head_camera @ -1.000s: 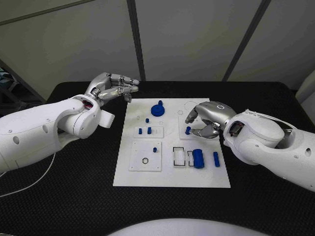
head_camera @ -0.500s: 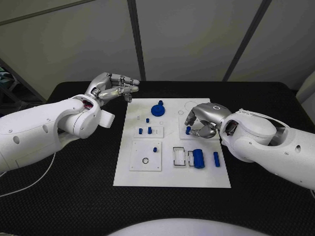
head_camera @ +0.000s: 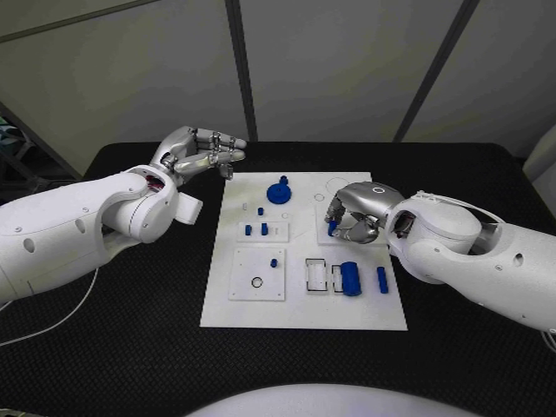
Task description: Assemble the parts on the task board
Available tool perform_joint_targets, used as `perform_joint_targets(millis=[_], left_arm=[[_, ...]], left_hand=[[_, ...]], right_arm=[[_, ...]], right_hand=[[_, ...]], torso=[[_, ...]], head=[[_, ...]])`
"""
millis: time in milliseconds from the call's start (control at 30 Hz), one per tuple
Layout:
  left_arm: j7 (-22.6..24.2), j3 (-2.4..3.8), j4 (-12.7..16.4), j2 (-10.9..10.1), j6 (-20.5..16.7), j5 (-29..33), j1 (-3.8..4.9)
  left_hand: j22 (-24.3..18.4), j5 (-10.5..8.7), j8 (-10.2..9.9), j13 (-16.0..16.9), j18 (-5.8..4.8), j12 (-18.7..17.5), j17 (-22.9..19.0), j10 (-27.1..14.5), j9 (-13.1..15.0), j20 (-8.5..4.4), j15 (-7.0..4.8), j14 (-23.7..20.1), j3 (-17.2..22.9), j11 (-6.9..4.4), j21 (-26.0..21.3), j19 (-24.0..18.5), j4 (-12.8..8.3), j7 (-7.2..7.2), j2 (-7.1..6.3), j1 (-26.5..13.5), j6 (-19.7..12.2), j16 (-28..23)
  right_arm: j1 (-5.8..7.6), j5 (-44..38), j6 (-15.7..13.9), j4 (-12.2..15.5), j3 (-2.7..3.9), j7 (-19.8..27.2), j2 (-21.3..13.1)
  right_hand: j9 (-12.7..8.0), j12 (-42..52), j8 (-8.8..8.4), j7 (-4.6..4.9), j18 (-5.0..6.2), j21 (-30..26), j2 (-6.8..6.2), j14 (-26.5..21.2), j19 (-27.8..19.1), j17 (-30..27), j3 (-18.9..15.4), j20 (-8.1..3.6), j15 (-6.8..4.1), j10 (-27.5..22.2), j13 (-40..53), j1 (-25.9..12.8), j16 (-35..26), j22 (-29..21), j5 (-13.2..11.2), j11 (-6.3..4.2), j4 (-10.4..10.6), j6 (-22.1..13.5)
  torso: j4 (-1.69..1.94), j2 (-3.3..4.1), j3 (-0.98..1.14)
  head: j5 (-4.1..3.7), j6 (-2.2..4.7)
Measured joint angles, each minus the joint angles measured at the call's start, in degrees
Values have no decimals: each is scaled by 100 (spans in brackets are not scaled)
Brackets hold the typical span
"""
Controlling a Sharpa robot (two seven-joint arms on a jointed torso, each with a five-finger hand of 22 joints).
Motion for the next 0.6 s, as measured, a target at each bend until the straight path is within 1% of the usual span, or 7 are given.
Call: perform_joint_targets(millis=[33, 133, 200, 333, 467, 533, 600], left_arm=[[-1, 0, -1, 0, 0, 0, 0], [-3, 0, -1, 0, 0, 0, 0], [-6, 0, -2, 0, 0, 0, 0], [-12, 0, -3, -2, 0, 0, 0], [-19, 0, -5, -2, -1, 0, 0], [-23, 0, -6, -3, -1, 0, 0], [-25, 0, -7, -3, -1, 0, 0]], left_hand=[[0, 0, 0, 0, 0, 0, 0, 0, 0, 0, 0, 0, 0, 0, 0, 0, 0, 0, 0, 0, 0, 0], [0, 0, 0, 0, 0, 0, 0, 0, 0, 0, 0, 0, 0, 0, 0, 0, 0, 0, 5, 5, 0, 0], [0, 0, 0, 0, 1, 0, 0, -21, 0, 0, 0, 0, 0, 21, 0, 0, 0, 0, 17, 17, 0, 0], [0, 0, 0, 0, 0, 0, -6, -21, 0, 0, 0, 0, 0, 21, 0, 0, 0, 0, 56, 19, 0, 0], [0, 0, 0, 0, 0, 0, -6, -21, 0, 0, 0, 0, 0, 21, 0, 0, 0, 0, 62, 14, 0, 0], [0, 0, 0, 0, -1, 0, -6, -21, 0, 0, 0, 0, 0, 21, 0, 0, 0, 0, 62, 14, 0, 0], [0, 0, 0, 0, -1, 0, -6, -21, 0, 0, 0, 0, 0, 21, 0, 0, 0, 0, 62, 14, 0, 0]], right_arm=[[0, -1, 9, -3, 0, 0, 2], [0, -2, 27, -7, 0, 0, 5], [0, -3, 41, -9, 0, 0, 8], [0, -3, 69, -8, -1, 0, 14], [0, 0, 91, 8, -2, 1, 16], [0, 4, 98, 14, -2, 2, 19], [0, 7, 99, 16, -3, 2, 19]], right_hand=[[0, 0, 0, 18, 0, 0, 0, 0, 0, 0, 0, 0, 0, 12, 1, 0, 0, 0, 0, 12, 0, 18], [9, 0, 0, 6, 0, 0, 0, 0, 0, 0, 17, 0, 0, 51, 5, 0, 0, 0, 0, -10, 16, 69], [11, 0, 18, 7, -1, 0, 0, -2, 0, 0, 20, 0, -2, 71, 5, 0, -1, 0, 0, 11, 14, 69], [23, 22, 51, 2, 0, 0, 0, -1, 20, 0, 35, -20, -41, 146, 13, 0, -1, -1, 0, -24, 0, 169], [38, 39, 81, -31, -1, 1, 65, -1, 39, -1, 49, -39, -41, 246, 29, 0, -2, 21, -1, -59, 15, 274], [46, 45, 118, -60, -1, 26, 87, -1, 40, -1, 58, -40, -82, 319, 39, -7, -2, 34, -7, -75, 24, 342], [48, 45, 134, -62, -1, 26, 94, -1, 49, -1, 64, -49, -82, 337, 48, 0, -2, 34, -8, -92, 30, 391]], torso=[[0, 0, 0], [0, 0, 1], [0, 0, 1], [0, 0, 1], [0, -2, 1], [-1, -3, 1], [-1, -3, 1]], head=[[0, -1], [-2, -7], [-2, -9], [-5, -13], [-9, -17], [-10, -21], [-10, -22]])
